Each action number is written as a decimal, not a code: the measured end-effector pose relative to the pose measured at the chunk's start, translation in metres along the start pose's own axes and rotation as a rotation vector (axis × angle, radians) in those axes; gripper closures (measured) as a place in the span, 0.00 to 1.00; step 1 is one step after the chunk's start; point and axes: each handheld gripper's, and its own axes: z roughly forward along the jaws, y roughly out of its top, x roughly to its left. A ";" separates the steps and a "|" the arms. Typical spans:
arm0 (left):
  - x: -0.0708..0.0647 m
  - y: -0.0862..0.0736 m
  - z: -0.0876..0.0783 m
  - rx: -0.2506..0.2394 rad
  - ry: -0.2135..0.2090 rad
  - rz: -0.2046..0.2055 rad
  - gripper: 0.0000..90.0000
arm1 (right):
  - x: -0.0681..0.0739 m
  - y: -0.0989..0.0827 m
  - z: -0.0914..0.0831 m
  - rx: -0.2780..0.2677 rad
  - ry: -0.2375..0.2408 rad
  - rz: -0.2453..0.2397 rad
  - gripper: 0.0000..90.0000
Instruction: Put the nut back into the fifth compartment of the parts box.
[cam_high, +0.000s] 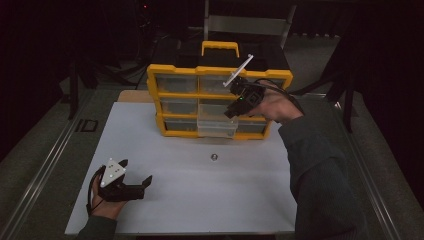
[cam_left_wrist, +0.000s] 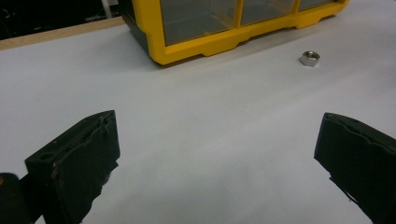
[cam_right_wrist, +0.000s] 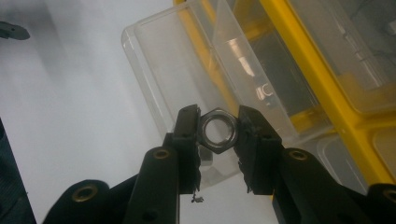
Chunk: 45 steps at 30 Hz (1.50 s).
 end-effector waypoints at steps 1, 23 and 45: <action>0.000 0.000 0.000 0.000 0.000 0.000 0.01 | 0.000 0.000 0.000 0.004 0.000 -0.001 0.78; 0.000 0.000 0.000 0.001 0.002 0.000 0.01 | 0.009 -0.017 -0.006 -0.028 -0.021 -0.038 0.24; 0.000 0.000 0.000 0.001 0.003 0.002 0.01 | 0.023 -0.064 0.018 -0.020 -0.048 -0.031 0.26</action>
